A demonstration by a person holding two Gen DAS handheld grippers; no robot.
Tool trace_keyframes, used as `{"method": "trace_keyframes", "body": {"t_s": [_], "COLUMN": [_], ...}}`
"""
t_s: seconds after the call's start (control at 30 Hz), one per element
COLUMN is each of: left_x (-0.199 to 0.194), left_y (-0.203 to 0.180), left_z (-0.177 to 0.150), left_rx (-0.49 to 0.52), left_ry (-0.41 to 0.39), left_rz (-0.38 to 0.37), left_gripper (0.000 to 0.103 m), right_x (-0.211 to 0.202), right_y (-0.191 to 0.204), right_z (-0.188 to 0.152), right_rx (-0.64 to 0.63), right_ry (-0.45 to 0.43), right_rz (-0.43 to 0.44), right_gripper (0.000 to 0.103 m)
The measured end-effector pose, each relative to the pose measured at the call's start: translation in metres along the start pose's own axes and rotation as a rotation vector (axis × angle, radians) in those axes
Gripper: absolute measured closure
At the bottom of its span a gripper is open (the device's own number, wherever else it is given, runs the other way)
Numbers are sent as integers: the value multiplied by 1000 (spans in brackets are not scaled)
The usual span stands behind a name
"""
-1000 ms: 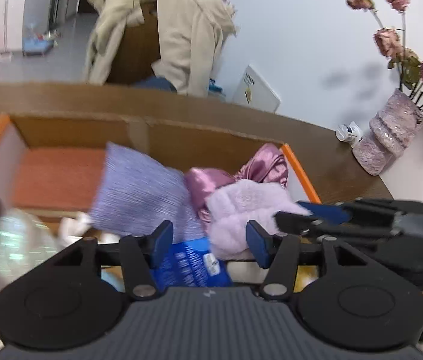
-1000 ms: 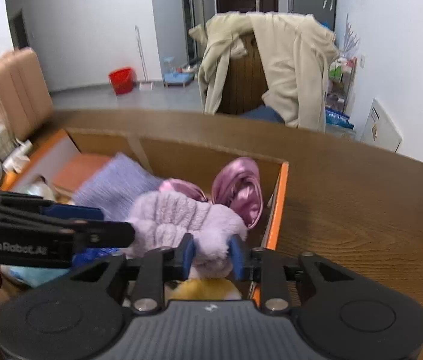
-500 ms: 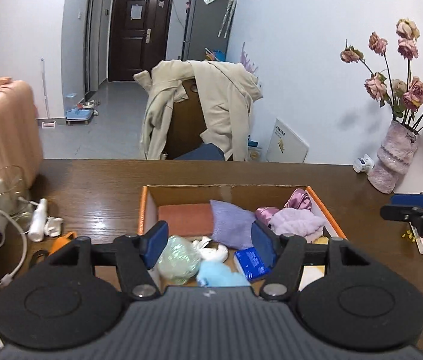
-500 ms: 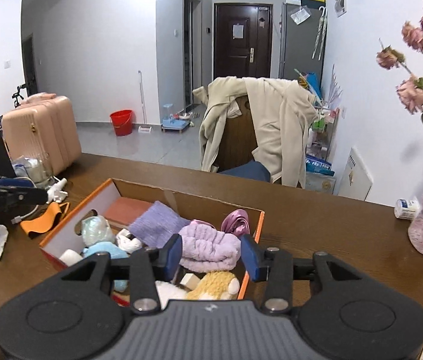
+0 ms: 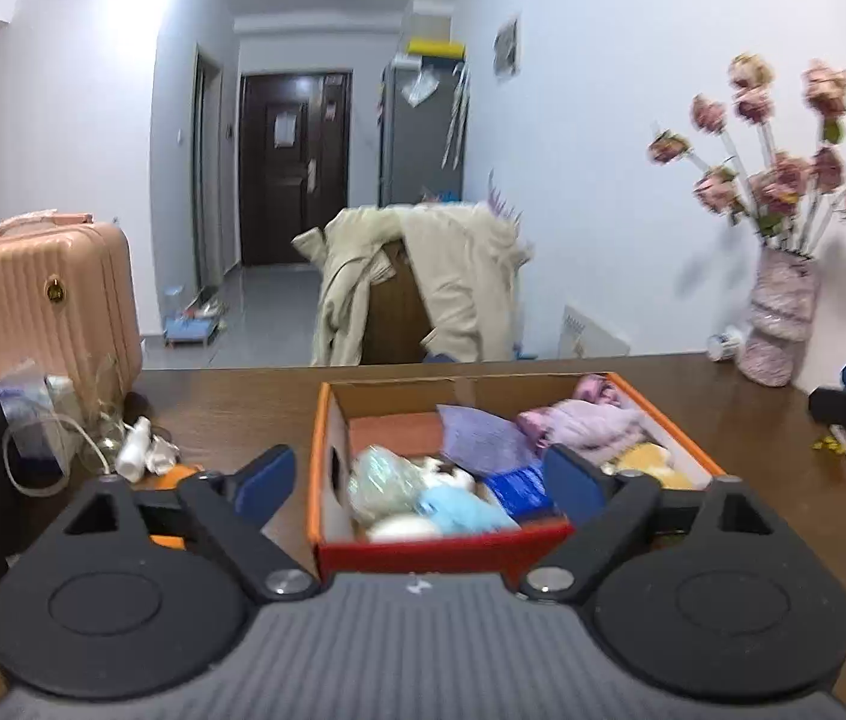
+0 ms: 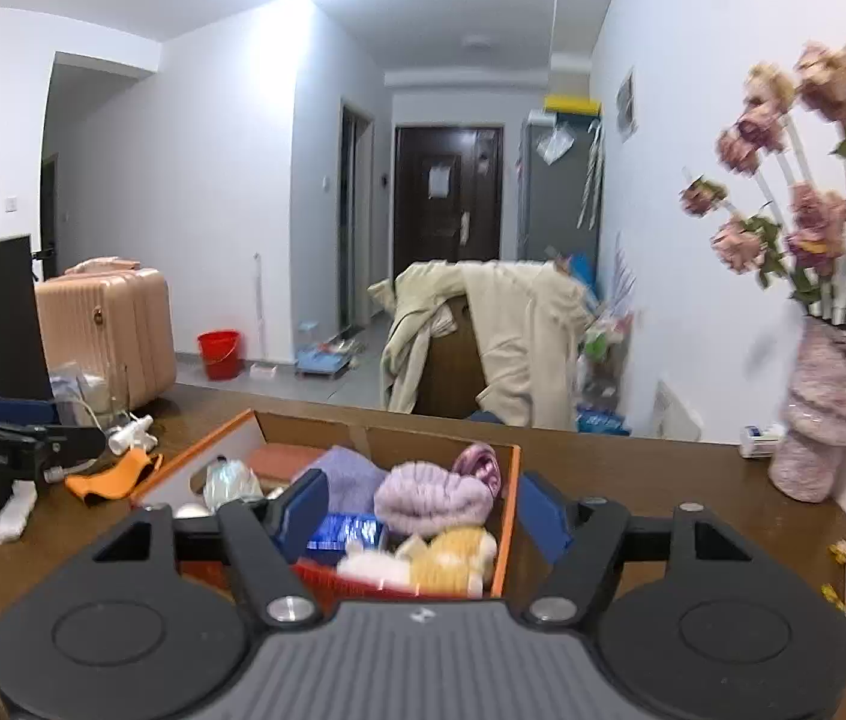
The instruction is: Organize soft objects
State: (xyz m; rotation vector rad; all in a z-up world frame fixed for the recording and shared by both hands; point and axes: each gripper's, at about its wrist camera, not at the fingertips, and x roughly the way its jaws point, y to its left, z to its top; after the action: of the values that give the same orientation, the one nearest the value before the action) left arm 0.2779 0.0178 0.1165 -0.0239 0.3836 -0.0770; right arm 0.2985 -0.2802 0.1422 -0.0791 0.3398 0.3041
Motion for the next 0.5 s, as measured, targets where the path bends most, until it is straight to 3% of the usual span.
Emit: {"method": "trace_keyframes", "body": {"t_s": [0.07, 0.13, 0.4, 0.5], "left_x": [-16, -31, -109, -131], "left_y": [-6, -9, -6, -1], "left_z": [-25, -45, -129, -151], "left_rx": [3, 7, -60, -36], "left_ry": [-40, -53, -36, -57], "left_rz": [-2, 4, 28, 40], "left_gripper": [5, 2, 0, 0], "right_x": [-16, -30, -93, -120], "right_y": [11, 19, 61, 75], "right_z": [-25, -49, -128, -152], "right_rx": [-3, 21, 136, 145], "right_ry": [-29, -40, -45, -78], "right_rz": [-10, -9, 23, 22], "right_gripper": [29, 20, 12, 7]}}
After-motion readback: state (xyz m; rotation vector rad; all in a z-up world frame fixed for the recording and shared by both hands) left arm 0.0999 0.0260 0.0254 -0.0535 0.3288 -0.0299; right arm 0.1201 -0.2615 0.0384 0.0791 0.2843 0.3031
